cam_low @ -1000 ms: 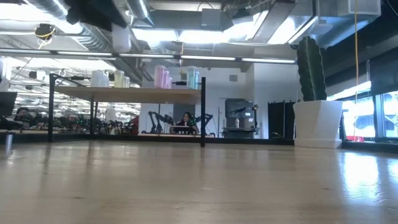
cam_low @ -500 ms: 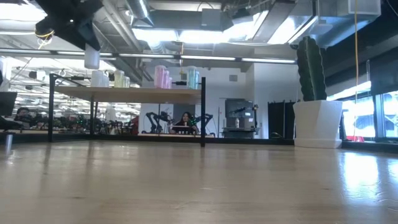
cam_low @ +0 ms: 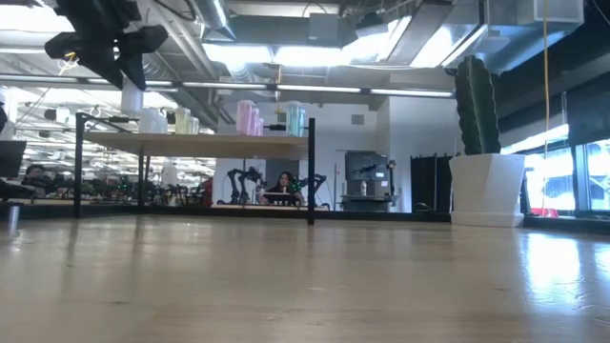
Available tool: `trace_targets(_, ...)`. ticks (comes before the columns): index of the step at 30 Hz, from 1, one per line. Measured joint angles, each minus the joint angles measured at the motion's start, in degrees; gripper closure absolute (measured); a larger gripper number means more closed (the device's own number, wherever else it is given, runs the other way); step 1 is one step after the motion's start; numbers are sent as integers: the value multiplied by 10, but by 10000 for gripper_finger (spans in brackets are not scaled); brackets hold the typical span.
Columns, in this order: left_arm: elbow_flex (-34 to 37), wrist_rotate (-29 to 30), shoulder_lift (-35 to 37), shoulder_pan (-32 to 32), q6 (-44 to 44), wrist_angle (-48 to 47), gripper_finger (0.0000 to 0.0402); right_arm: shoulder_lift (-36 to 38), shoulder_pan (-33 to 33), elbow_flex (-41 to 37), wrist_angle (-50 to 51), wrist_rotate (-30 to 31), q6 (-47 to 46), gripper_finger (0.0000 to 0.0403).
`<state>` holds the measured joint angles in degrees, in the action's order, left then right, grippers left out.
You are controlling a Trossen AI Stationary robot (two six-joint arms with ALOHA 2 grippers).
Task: Pick and place medicine bottles onto shelf by color
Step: Put the white pill bottle on the shelf and align it with the other white pill bottles
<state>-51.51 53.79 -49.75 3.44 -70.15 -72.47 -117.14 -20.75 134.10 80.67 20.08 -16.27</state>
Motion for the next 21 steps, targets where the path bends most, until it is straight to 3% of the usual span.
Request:
trace_targets(6,0,-16,-27,37,1,1,277,0,3,0,-3,0,0,207)
trace_targets(21,0,-8,-78,39,-16,10,277,0,8,0,-3,0,1,207)
